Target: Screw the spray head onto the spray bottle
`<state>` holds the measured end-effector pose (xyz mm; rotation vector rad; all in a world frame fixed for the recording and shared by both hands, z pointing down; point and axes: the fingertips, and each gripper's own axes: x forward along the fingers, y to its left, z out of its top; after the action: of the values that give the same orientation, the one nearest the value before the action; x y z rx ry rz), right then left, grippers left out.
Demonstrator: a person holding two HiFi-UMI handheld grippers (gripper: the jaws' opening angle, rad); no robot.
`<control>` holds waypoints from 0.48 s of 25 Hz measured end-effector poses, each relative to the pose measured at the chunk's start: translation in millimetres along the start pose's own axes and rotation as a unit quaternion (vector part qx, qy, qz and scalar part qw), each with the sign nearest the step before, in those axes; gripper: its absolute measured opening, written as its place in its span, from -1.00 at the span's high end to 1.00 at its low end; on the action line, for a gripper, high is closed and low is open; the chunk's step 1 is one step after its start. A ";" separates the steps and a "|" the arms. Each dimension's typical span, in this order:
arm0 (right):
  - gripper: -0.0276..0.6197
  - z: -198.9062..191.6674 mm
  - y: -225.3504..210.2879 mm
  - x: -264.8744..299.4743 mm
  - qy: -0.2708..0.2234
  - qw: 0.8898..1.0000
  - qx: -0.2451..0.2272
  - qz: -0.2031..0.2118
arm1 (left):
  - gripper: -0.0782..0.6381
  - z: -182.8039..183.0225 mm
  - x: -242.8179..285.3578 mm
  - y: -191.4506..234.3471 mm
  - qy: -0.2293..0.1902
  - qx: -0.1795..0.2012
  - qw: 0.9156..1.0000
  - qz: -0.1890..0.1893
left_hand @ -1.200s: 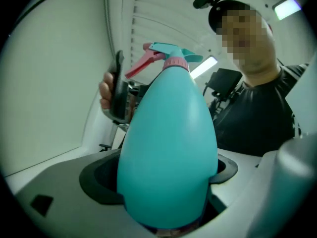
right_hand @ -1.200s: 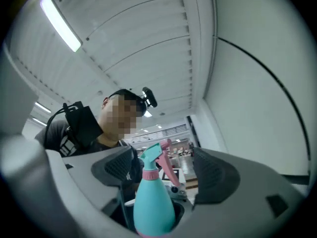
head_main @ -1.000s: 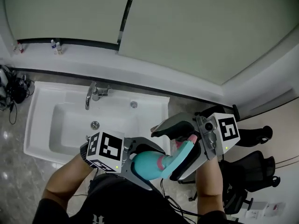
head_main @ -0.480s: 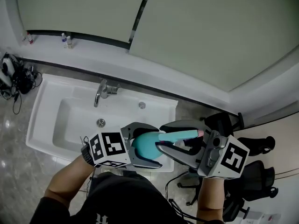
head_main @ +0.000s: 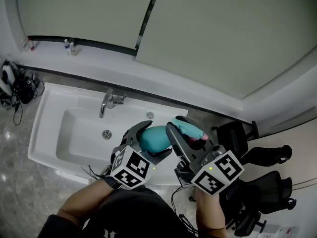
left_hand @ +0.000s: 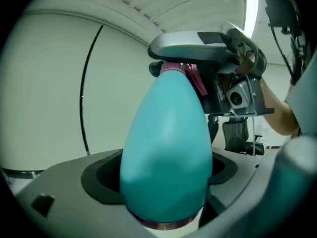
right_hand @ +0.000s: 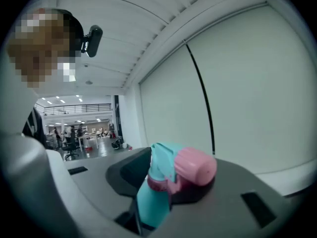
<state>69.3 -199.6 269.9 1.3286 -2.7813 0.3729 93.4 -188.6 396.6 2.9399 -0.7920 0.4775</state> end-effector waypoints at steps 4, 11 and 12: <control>0.53 -9.2 -17.7 -1.6 0.000 0.998 0.026 -0.052 | -0.47 -9.1 12.0 -3.5 0.013 0.003 1.000 -0.001; 0.55 -17.9 -20.3 -2.9 0.010 0.997 0.054 -0.059 | -0.47 -17.3 19.6 -14.1 0.015 0.014 0.997 -0.070; 0.55 -18.3 -21.3 -3.2 0.010 0.997 0.058 -0.058 | -0.47 -17.8 20.8 -15.0 0.017 0.022 0.997 -0.075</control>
<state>86.4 -205.9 291.5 1.4937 -2.6861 0.5451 112.9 -183.1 420.3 2.9923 -0.5590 0.5379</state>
